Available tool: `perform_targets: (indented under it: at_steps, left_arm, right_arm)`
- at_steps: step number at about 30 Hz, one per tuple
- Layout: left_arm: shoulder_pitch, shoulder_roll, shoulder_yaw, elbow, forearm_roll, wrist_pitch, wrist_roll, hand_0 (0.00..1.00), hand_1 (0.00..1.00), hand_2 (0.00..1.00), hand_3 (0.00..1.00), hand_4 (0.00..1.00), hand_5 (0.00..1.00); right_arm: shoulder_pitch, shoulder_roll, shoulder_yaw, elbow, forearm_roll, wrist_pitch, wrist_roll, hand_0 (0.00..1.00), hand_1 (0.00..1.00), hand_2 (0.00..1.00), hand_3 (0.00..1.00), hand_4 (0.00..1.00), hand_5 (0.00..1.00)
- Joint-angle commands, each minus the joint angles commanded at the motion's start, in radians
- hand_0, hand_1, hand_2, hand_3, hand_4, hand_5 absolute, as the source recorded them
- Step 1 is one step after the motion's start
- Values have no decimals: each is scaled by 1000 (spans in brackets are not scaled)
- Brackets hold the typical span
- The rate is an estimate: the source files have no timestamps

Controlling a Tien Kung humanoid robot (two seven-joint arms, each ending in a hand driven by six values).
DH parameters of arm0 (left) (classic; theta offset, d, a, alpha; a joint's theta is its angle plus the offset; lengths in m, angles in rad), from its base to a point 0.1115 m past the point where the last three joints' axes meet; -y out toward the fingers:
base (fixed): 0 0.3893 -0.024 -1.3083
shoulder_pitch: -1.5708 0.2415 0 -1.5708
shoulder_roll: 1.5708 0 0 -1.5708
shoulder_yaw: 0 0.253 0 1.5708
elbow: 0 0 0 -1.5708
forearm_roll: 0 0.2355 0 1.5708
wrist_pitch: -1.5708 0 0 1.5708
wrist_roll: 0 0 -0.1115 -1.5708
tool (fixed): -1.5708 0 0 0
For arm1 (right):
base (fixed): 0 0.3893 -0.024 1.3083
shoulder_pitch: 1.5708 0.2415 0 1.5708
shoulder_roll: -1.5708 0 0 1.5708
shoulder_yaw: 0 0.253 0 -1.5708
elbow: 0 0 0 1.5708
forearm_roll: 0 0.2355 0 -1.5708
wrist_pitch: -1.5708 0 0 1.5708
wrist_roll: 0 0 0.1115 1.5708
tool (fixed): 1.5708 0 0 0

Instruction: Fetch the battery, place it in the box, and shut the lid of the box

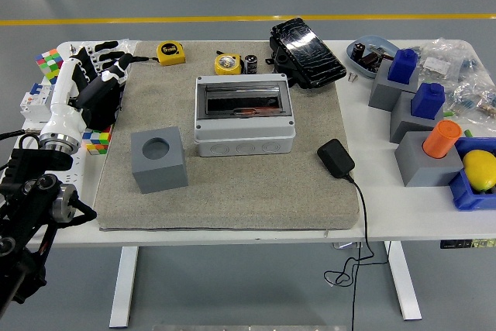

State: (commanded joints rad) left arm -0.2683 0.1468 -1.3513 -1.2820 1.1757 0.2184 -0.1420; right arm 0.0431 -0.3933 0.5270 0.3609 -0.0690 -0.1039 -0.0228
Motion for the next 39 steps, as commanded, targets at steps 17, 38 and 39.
perform_targets:
  at_steps: [17, 38, 39]
  left_arm:
    - [0, -2, 10, 9, 0, -2, 4, 516, 631, 608, 645, 963, 423]
    - [-1, -1, 15, 16, 5, -6, 11, 516, 630, 607, 646, 963, 423]
    - [-1, 0, 14, 15, 5, -6, 11, 516, 630, 607, 646, 963, 423]
  right_arm:
    - [-5, -2, -2, 2, -2, 0, -1, 545, 599, 587, 542, 920, 481]
    - [-5, -1, -3, 2, -2, 1, -2, 545, 599, 588, 543, 921, 481]
    - [-6, -1, -3, 2, -2, 1, -2, 545, 599, 588, 543, 921, 481]
